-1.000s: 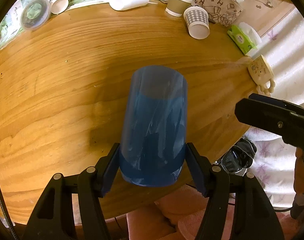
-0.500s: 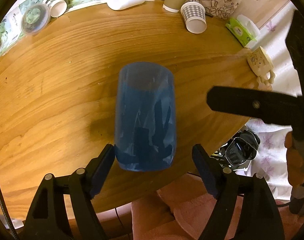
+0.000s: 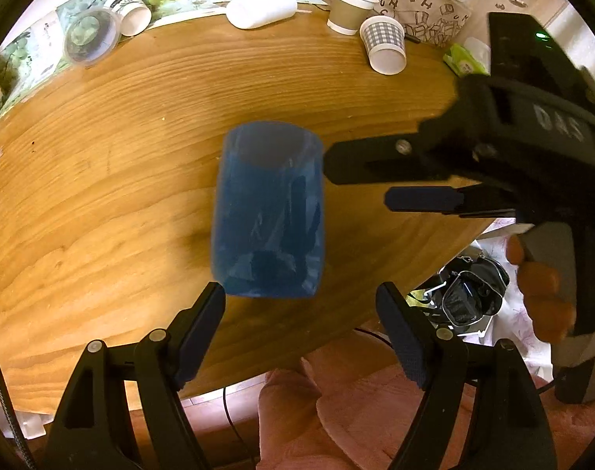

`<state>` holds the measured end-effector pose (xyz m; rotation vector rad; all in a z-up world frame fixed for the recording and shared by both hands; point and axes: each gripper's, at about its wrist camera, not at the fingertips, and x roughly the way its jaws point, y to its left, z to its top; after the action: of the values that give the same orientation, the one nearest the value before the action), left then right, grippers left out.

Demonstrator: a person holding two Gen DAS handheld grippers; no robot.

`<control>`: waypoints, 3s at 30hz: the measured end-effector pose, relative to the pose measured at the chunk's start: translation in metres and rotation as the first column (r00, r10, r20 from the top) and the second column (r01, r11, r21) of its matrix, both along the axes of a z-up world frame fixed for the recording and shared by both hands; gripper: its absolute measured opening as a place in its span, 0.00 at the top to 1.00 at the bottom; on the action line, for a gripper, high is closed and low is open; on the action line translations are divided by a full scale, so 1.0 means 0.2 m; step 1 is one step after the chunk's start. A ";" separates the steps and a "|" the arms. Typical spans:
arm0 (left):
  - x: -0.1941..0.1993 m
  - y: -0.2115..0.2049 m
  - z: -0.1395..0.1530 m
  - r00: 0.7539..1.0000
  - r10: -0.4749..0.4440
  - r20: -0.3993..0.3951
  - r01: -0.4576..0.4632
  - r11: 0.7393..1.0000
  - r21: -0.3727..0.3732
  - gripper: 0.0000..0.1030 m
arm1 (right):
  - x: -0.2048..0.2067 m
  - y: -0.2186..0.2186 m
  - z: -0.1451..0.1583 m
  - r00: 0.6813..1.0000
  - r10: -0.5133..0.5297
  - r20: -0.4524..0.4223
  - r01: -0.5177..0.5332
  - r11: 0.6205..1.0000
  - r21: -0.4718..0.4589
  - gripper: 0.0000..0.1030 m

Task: Flip cup upright
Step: 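Close the right gripper on the blue cup while the left gripper holds it, then open the left gripper and pull away while the right gripper holds the cup, then lower the blue cup, opening up, onto the desk with the right gripper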

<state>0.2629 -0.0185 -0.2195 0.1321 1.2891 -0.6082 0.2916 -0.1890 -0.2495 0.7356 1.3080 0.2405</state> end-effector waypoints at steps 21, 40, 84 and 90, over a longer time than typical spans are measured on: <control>-0.09 0.36 0.09 0.976 0.217 0.022 -0.218 0.976 0.022 0.20 | 0.16 0.17 -0.13 0.991 -0.011 -0.134 0.026 0.993 0.116 0.16; -0.19 0.47 0.07 0.955 0.296 0.032 -0.297 0.954 0.051 0.20 | 0.23 0.28 -0.15 0.989 0.035 -0.142 -0.038 0.999 -0.018 0.31; -0.22 0.44 0.08 0.966 0.250 0.068 -0.255 0.964 0.078 0.20 | -0.18 0.31 0.25 0.726 0.077 0.683 0.291 0.866 -0.407 0.32; -0.23 0.44 0.07 0.966 0.249 0.066 -0.254 0.963 0.085 0.20 | -0.25 0.36 0.20 0.691 0.145 0.708 0.305 0.829 -0.468 0.32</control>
<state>0.2160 0.0694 -0.2053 0.0590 1.2571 -0.3249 0.2424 -0.1178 -0.2093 0.1345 0.5073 0.0428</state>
